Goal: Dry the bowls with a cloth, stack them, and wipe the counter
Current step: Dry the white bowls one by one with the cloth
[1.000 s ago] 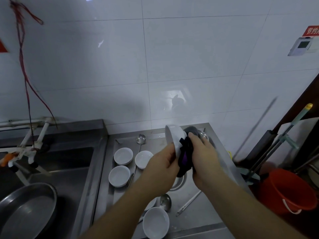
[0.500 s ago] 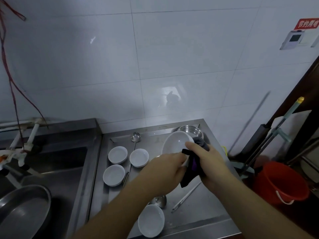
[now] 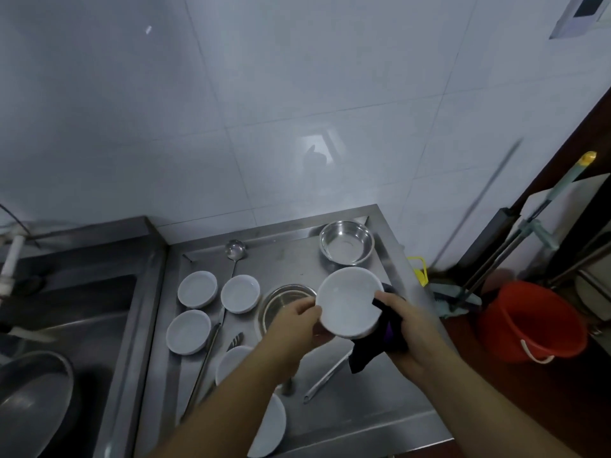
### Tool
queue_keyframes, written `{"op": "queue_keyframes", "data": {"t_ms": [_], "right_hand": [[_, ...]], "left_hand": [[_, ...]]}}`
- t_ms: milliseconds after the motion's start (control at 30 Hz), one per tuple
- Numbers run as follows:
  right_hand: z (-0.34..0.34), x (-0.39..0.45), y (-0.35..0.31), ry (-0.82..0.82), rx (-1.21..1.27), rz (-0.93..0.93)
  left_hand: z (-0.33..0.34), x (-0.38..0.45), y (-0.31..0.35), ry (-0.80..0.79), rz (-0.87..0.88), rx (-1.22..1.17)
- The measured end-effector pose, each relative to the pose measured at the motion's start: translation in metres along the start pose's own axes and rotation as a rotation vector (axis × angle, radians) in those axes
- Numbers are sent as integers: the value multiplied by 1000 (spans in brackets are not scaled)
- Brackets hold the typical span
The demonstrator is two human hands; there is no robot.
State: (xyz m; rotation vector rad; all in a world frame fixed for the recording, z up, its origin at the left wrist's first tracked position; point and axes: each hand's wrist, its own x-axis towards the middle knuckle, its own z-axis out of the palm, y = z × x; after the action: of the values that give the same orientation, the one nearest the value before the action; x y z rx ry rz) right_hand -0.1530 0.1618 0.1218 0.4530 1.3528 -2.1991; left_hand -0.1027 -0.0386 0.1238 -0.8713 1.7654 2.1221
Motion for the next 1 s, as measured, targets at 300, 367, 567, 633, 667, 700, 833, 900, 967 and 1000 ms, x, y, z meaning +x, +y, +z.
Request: {"op": "queue_keyframes", "data": {"t_ms": [300, 367, 567, 633, 667, 700, 833, 900, 967, 1000], "right_hand": [[-68, 82, -38, 66, -120, 115], [-82, 103, -48, 101, -183, 102], [-113, 160, -60, 253, -379, 9], [-119, 177, -60, 275, -435, 12], [-122, 186, -60, 273, -452, 30], [-126, 194, -59, 272, -459, 52], [-134, 222, -50, 305, -522, 65], [-135, 233, -41, 340, -574, 63], [-135, 242, -32, 374, -624, 86], [-135, 246, -27, 383, -653, 101]], "left_hand": [[61, 74, -13, 47, -60, -47], [74, 89, -11, 47, -52, -40], [107, 134, -7, 115, -85, -12], [114, 149, -10, 142, -108, -13], [117, 156, -12, 158, -120, -15], [118, 163, -14, 174, -131, -18], [118, 189, -23, 206, -178, -37], [118, 202, -30, 217, -204, -46], [116, 213, -40, 238, -233, -46], [115, 219, -44, 252, -242, -35]]}}
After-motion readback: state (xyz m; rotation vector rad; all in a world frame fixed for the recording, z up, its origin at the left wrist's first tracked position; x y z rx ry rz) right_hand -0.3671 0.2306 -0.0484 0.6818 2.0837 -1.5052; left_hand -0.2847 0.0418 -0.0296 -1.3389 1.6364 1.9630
